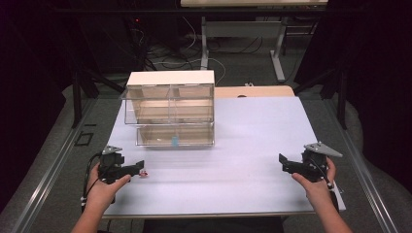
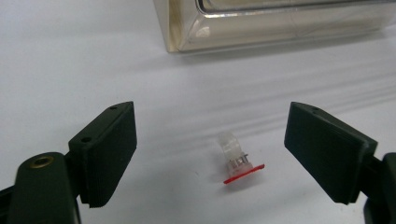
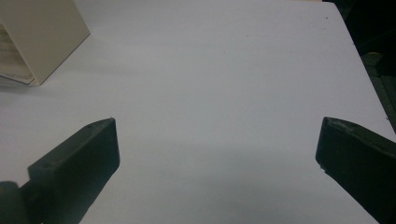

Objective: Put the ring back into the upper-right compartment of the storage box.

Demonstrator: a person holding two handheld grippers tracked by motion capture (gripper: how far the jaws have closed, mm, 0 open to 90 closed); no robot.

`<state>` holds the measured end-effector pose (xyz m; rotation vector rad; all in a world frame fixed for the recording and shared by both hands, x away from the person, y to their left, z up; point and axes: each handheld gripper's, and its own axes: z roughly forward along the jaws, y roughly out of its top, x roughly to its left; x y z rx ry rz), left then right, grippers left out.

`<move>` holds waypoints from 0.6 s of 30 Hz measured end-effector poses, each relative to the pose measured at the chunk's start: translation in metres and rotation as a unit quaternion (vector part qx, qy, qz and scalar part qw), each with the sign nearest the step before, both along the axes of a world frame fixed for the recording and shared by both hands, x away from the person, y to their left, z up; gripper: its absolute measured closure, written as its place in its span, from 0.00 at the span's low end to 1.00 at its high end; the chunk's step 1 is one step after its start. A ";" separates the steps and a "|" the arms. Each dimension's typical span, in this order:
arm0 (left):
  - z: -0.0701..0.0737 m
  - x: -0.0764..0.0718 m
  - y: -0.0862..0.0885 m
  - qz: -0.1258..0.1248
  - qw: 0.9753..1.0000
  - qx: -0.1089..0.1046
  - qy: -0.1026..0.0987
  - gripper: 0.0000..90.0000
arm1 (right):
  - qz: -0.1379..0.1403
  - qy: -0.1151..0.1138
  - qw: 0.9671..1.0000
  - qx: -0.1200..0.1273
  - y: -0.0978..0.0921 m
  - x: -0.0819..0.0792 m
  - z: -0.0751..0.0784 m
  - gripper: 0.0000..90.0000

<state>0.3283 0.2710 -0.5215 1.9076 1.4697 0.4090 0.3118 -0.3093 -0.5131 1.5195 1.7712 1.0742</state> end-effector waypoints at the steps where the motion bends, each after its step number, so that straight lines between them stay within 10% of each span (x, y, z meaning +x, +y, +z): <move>1: -0.001 0.000 -0.001 -0.003 1.000 0.004 0.004 0.19 | 0.000 0.000 1.000 0.000 0.000 0.000 0.000 0.00; 18: -0.010 0.007 -0.008 0.000 0.998 -0.018 0.066 0.34 | 0.002 0.004 1.000 0.002 0.001 0.001 -0.002 0.00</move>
